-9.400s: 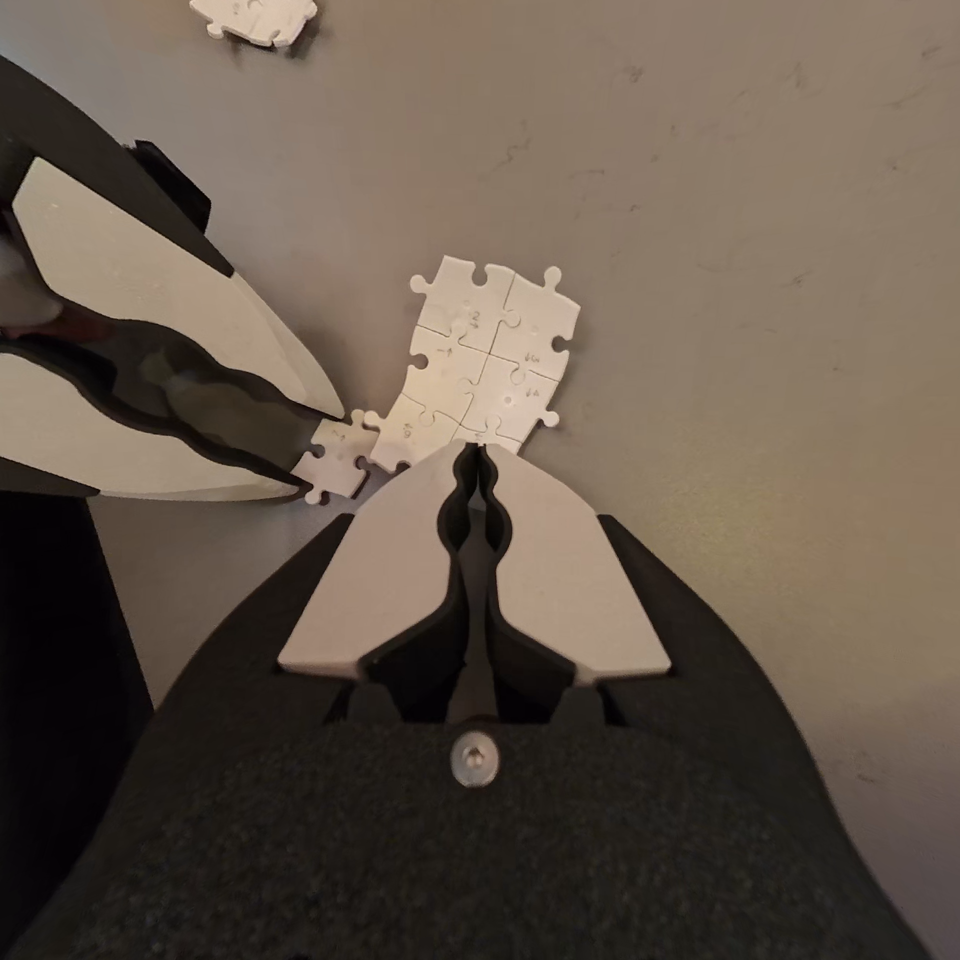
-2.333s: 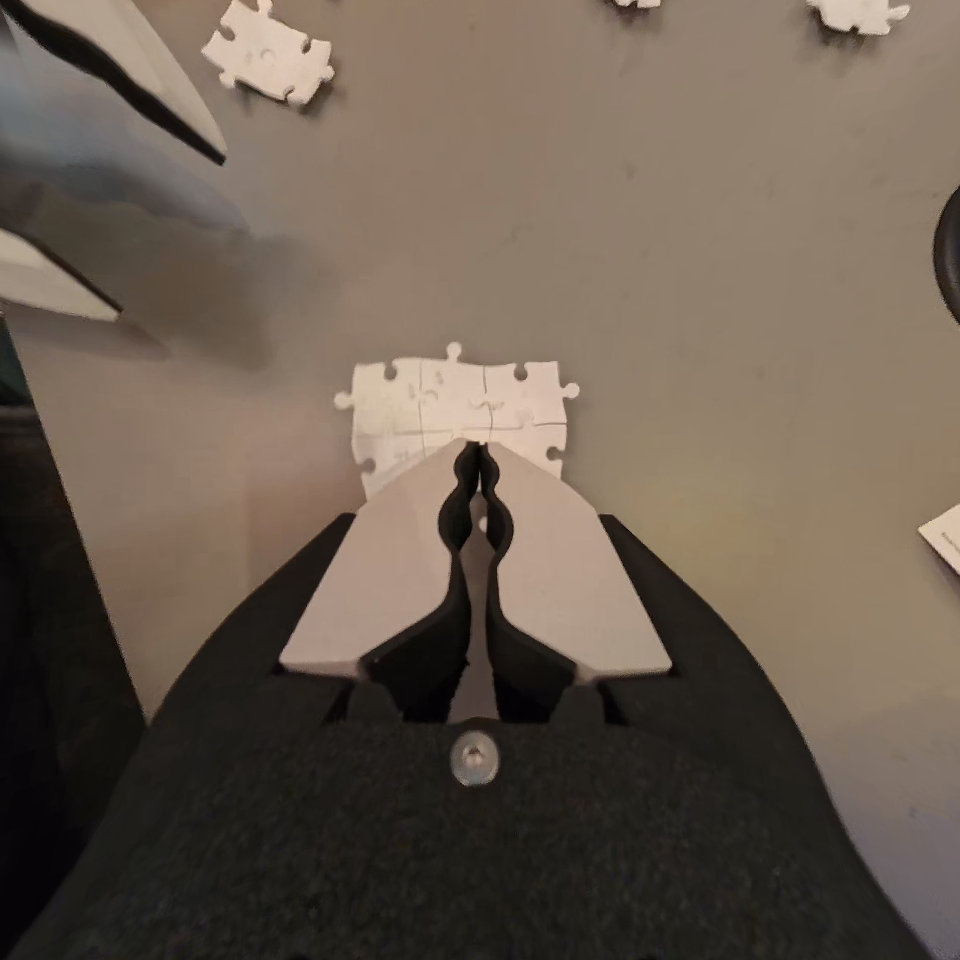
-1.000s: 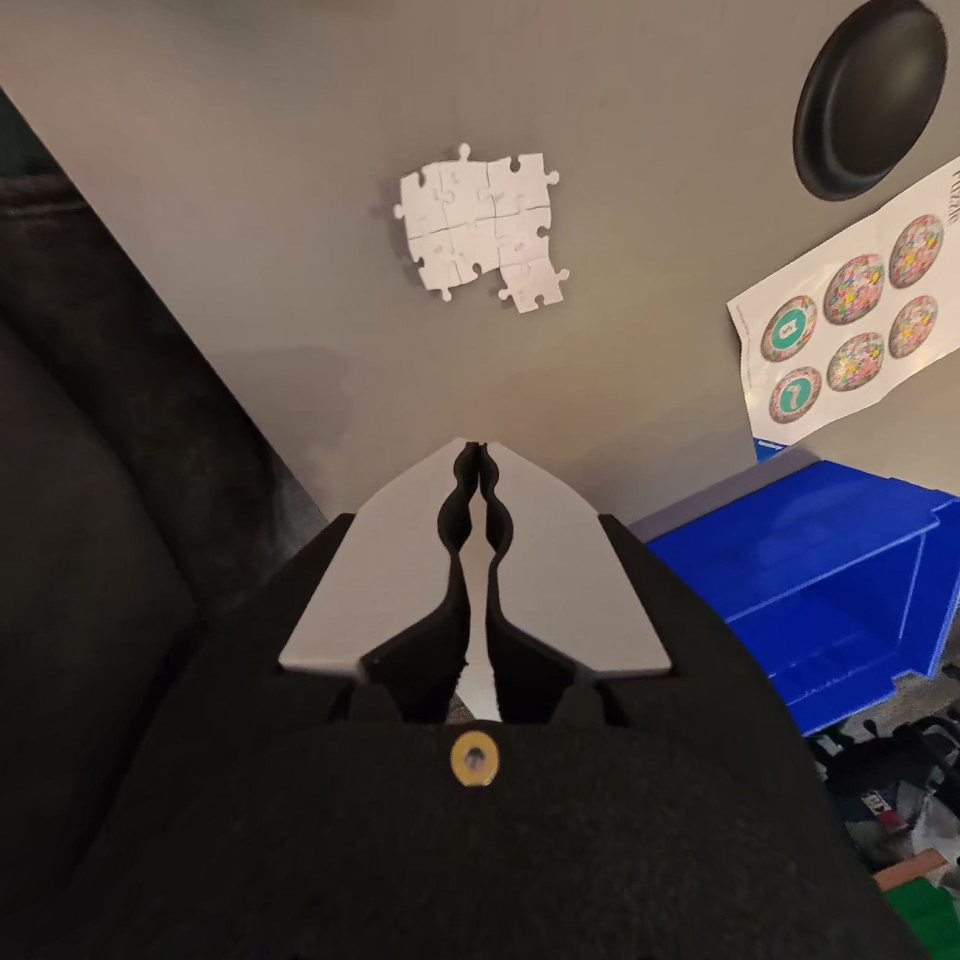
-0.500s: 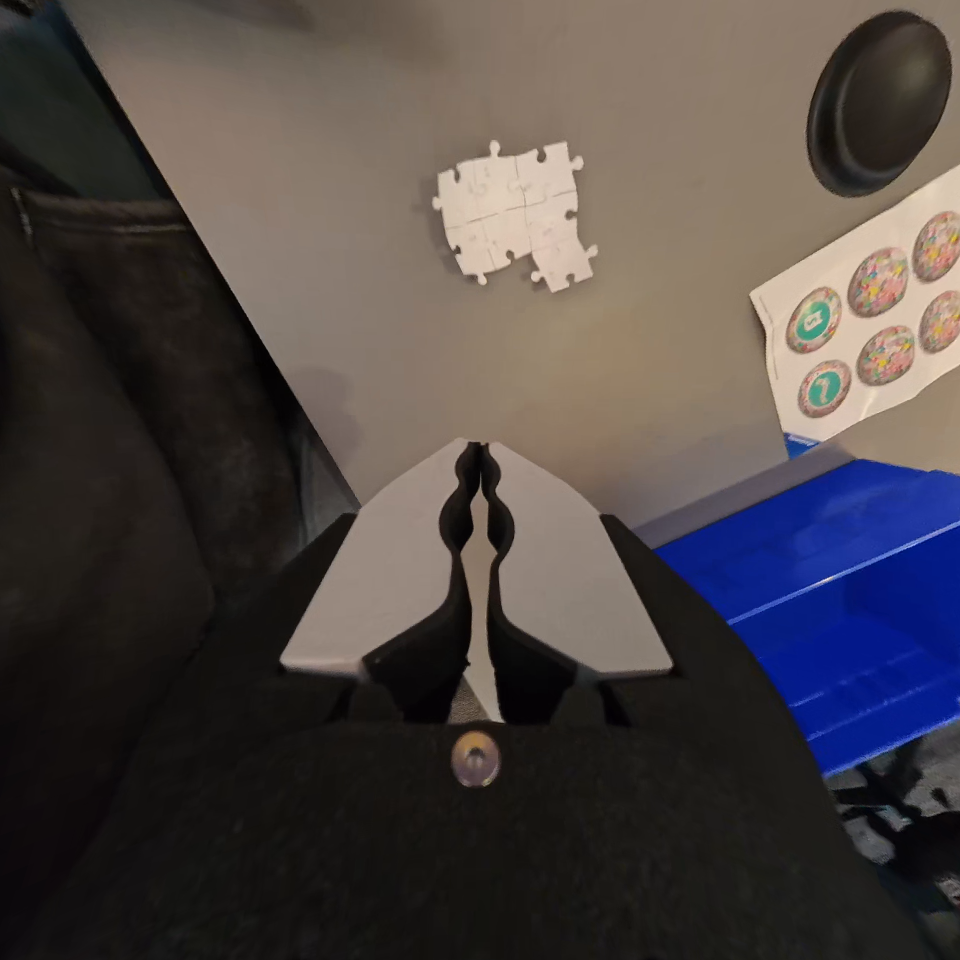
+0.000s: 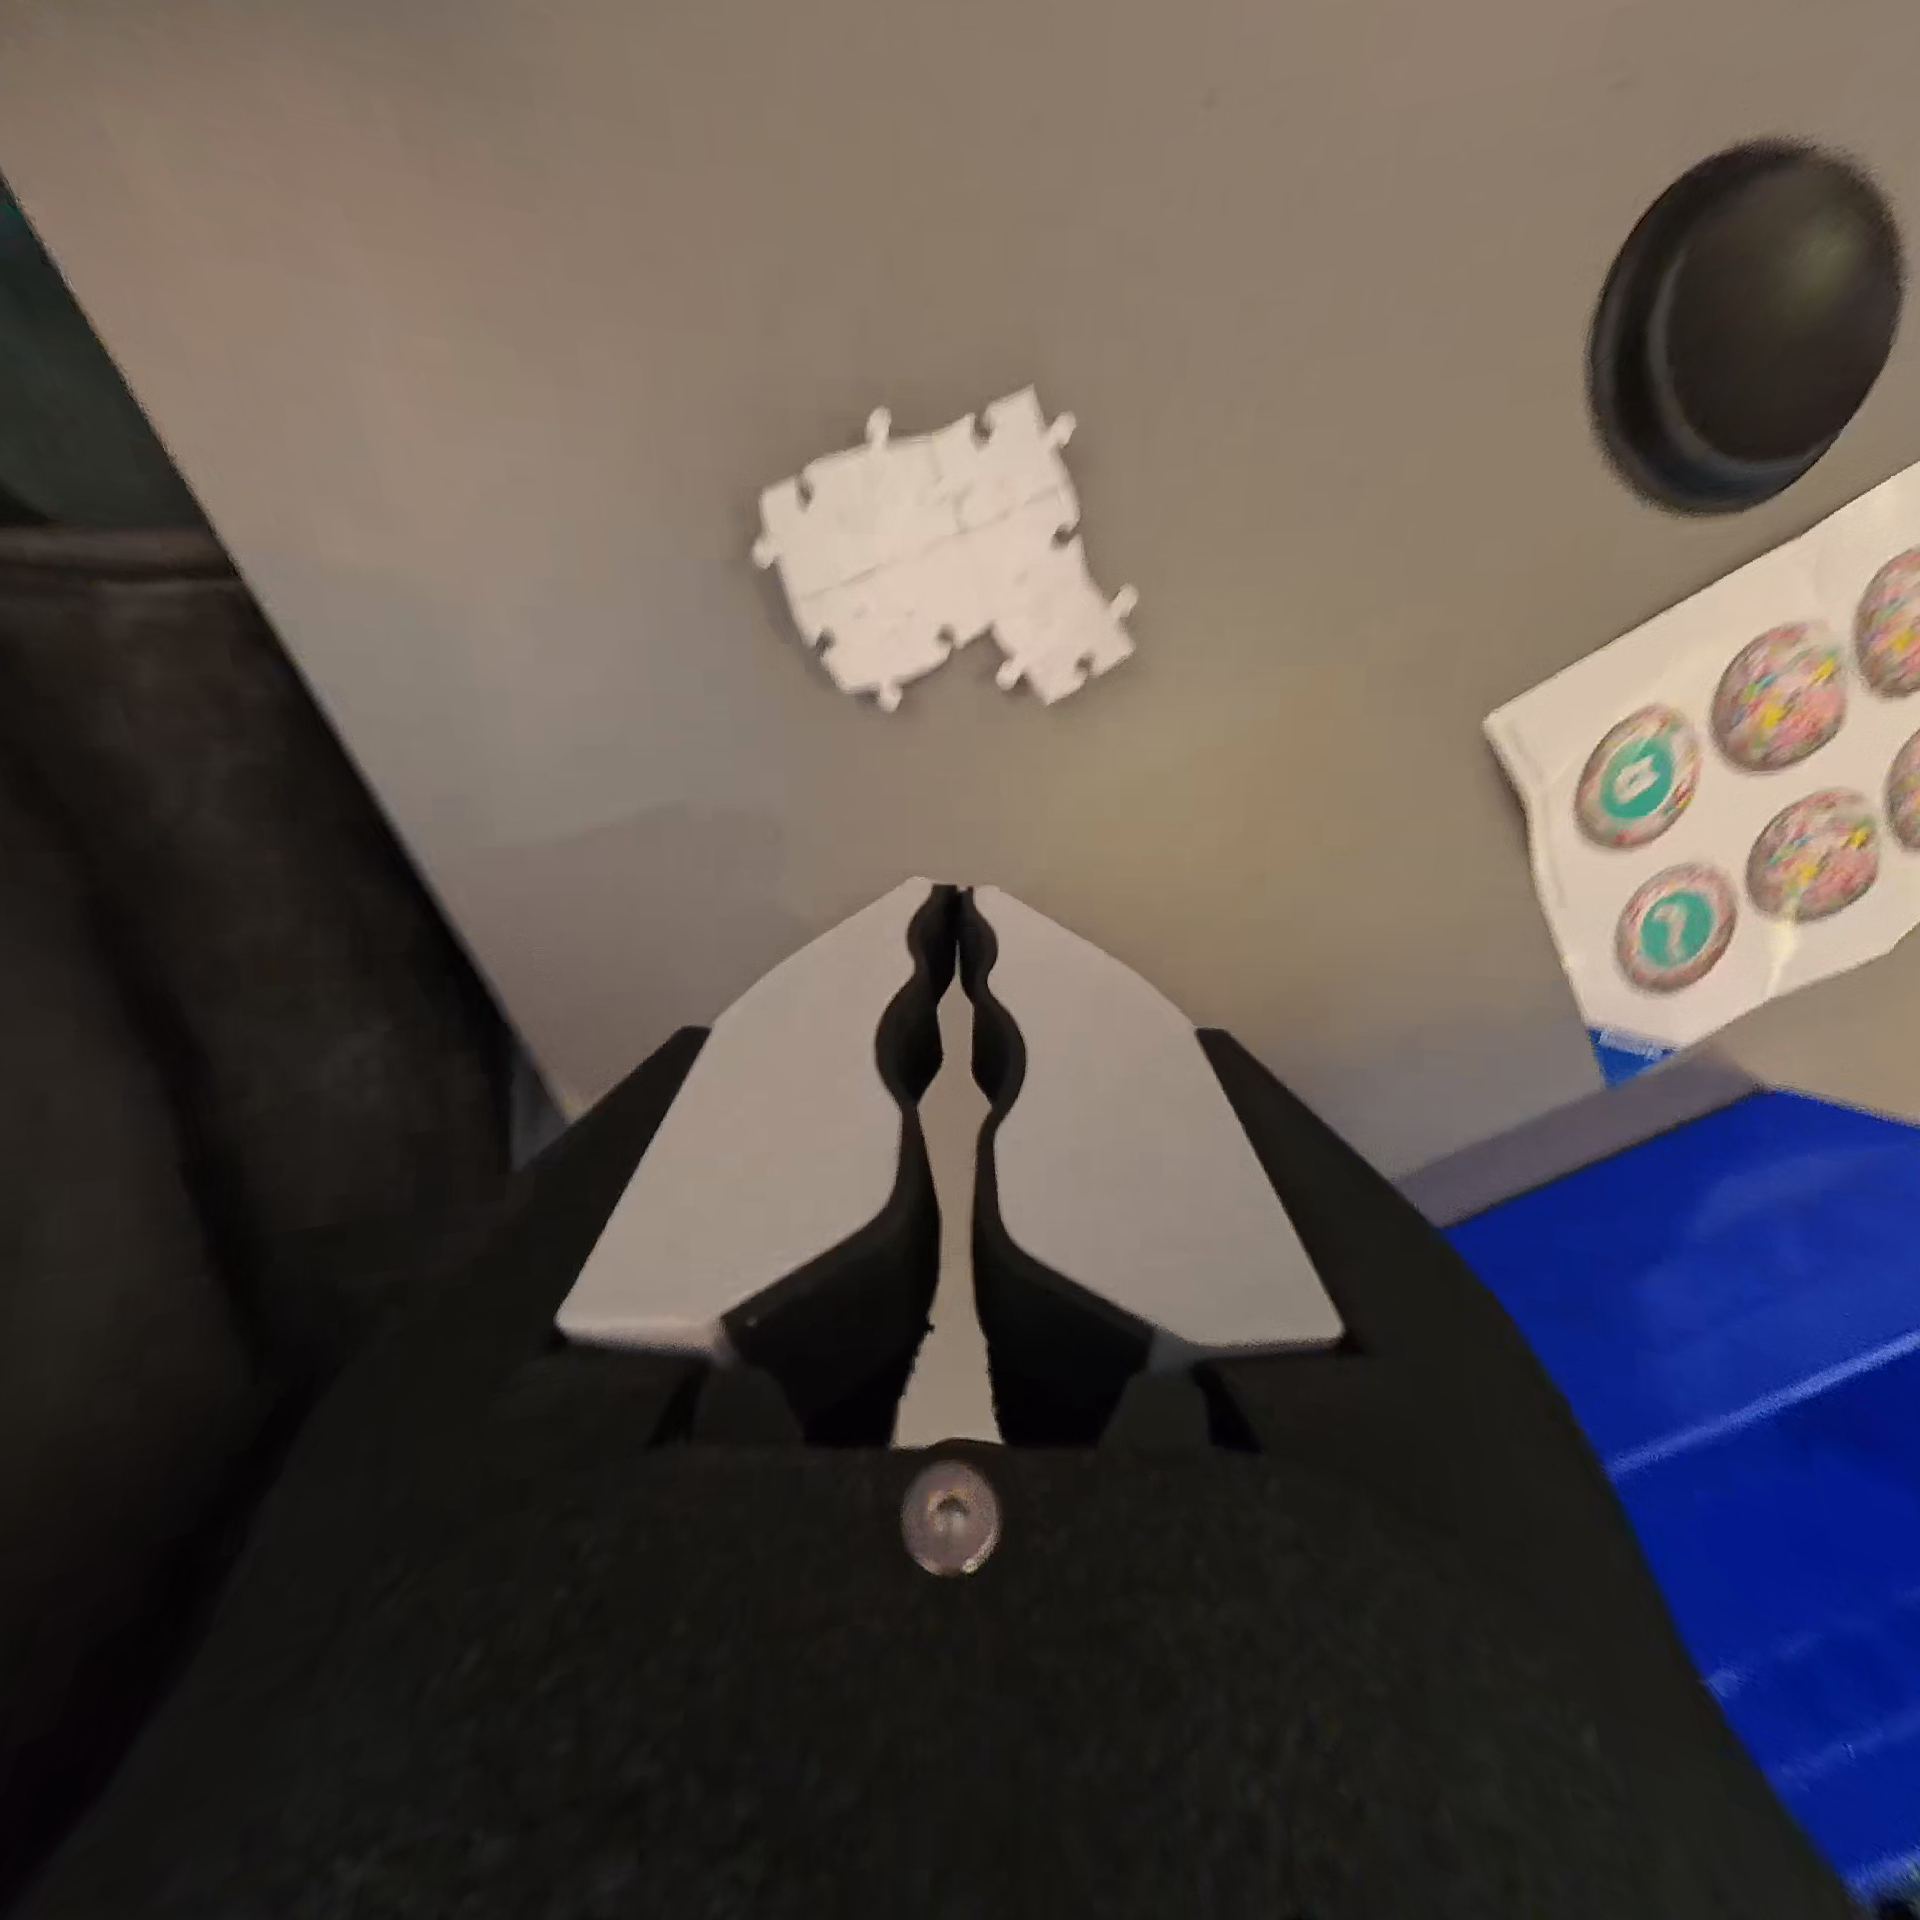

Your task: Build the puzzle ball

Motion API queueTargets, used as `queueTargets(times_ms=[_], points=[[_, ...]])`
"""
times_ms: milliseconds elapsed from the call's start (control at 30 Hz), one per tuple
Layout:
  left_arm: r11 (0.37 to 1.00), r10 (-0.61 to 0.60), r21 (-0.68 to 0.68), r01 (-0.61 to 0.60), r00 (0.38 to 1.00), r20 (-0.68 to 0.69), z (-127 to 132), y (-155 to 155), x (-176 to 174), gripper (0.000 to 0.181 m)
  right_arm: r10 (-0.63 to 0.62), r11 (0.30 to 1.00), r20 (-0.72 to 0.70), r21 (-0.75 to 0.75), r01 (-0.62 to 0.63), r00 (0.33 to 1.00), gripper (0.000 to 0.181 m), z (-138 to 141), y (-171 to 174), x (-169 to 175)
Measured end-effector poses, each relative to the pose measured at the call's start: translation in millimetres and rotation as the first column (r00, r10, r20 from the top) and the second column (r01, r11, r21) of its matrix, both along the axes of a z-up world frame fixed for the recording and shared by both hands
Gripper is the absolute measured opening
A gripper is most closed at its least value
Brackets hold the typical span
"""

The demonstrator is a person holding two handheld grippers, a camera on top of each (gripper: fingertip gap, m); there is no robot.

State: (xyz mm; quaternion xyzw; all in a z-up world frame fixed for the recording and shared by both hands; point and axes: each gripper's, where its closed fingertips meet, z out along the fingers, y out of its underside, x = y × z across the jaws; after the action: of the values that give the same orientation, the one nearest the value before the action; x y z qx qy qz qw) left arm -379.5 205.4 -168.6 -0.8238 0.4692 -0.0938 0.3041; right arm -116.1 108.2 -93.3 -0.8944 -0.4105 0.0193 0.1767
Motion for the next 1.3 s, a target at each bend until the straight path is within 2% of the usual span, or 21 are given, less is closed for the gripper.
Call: queueTargets(times_ms=[100,233,300,367,500,600,733,900,1000,1100,1300], points=[[1.000,-0.019,-0.012,0.019,0.999,-0.034,-14,0,-8,0.060,-0.006,0.983,-0.177,0.177,0.038,0.984,0.000,-3,30,-5],[0.995,-0.090,-0.049,0.090,0.996,0.011,-23,-4,6,0.061,0.012,0.901,-0.485,0.385,0.201,0.875,0.000,-2,48,-8],[0.992,-0.120,-0.042,0.121,0.992,0.025,-24,-3,12,0.061,0.050,0.872,-0.575,0.424,0.246,0.817,0.020,-10,44,-9],[0.990,-0.135,-0.048,0.136,0.990,0.037,-24,-1,15,0.060,0.026,0.852,-0.583,0.437,0.287,0.812,0.022,-22,38,-6],[0.981,-0.173,-0.075,0.179,0.982,0.076,-26,-3,23,0.049,0.022,0.855,-0.544,0.446,0.267,0.839,0.021,-32,28,-9],[0.977,-0.199,-0.067,0.204,0.977,0.076,-25,-4,25,0.030,0.010,0.869,-0.530,0.423,0.255,0.848,0.020,-39,30,-13],[0.973,-0.219,-0.055,0.224,0.972,0.080,-25,-7,27,0.030,0.007,0.900,-0.610,0.349,0.261,0.793,0.018,-40,27,-28],[0.961,-0.273,-0.011,0.277,0.953,0.130,-10,-15,39,0.030,0.020,0.919,-0.600,0.326,0.222,0.800,0.014,-42,19,-33],[0.930,-0.361,0.015,0.366,0.909,0.208,9,-29,62,0.030,0.038,0.938,-0.596,0.298,0.177,0.802,0.016,-47,12,-35],[0.863,-0.496,0.040,0.503,0.830,0.256,26,-47,94,0.030,0.084,0.943,-0.596,0.307,0.130,0.799,0.025,-48,9,-40],[0.665,-0.742,0.075,0.743,0.646,0.176,34,-71,151,0.030,0.155,0.934,-0.631,0.344,0.095,0.761,0.032,-39,5,-58]])
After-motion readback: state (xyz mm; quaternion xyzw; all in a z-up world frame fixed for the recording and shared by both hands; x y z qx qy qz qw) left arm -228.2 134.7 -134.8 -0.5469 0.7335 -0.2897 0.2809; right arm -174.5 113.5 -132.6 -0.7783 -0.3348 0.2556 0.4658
